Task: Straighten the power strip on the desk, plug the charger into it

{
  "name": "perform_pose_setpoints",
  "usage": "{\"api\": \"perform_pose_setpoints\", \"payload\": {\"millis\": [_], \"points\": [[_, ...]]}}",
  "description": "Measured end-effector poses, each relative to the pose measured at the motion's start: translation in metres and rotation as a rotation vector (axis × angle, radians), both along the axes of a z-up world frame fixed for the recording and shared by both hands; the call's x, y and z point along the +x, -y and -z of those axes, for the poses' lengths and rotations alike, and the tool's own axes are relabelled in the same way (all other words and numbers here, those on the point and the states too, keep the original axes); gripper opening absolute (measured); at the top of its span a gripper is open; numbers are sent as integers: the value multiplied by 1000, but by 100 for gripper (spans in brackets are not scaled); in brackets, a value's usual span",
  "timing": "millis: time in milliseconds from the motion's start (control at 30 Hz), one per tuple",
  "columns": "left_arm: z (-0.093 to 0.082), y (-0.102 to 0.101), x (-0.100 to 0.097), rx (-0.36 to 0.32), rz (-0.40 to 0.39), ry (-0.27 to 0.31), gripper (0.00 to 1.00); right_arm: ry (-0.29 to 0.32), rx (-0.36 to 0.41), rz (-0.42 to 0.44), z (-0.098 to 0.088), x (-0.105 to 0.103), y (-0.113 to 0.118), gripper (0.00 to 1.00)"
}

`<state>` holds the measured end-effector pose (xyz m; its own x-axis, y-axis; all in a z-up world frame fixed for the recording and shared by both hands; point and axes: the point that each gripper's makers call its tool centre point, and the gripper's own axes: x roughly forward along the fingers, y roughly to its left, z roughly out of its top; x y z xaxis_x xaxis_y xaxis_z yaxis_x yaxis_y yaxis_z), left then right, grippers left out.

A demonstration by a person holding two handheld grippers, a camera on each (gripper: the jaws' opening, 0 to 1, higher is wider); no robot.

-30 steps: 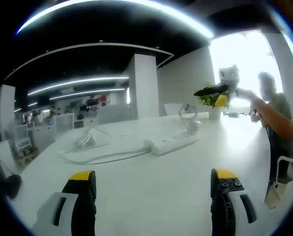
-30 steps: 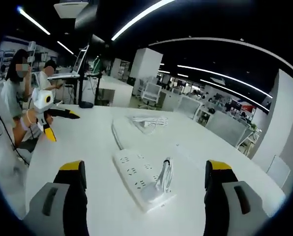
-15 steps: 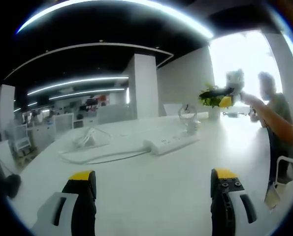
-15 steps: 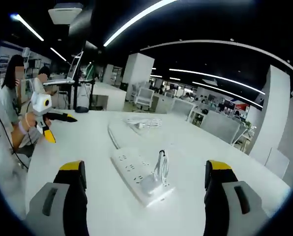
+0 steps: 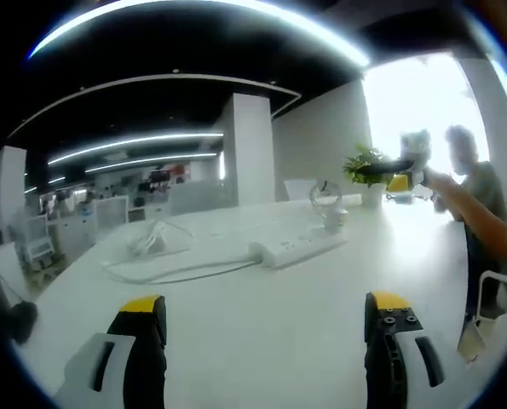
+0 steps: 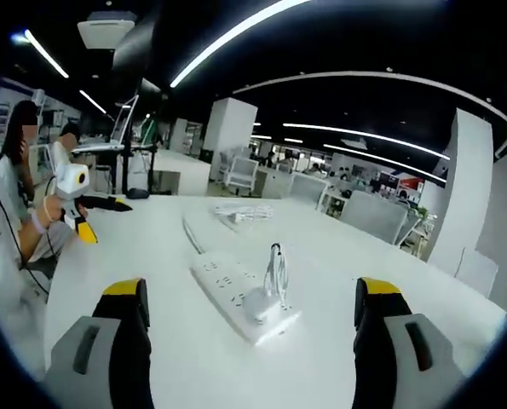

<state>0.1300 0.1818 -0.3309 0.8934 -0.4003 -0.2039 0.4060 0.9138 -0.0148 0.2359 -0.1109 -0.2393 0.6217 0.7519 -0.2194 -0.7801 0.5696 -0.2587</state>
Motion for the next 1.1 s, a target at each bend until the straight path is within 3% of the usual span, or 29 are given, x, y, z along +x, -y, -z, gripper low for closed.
{"api": "perform_pose_setpoints", "payload": {"millis": [200,700,1100], "points": [[0,-1,0,-2,0,1,99,9,43,27,1,-7,11,100],[1,-2,1,-7,-2,1,99,31,55,87,10,-22,34,100],[0,-2,0,-6,-2,2,99,36,107,119,17,-34,45,100]]}}
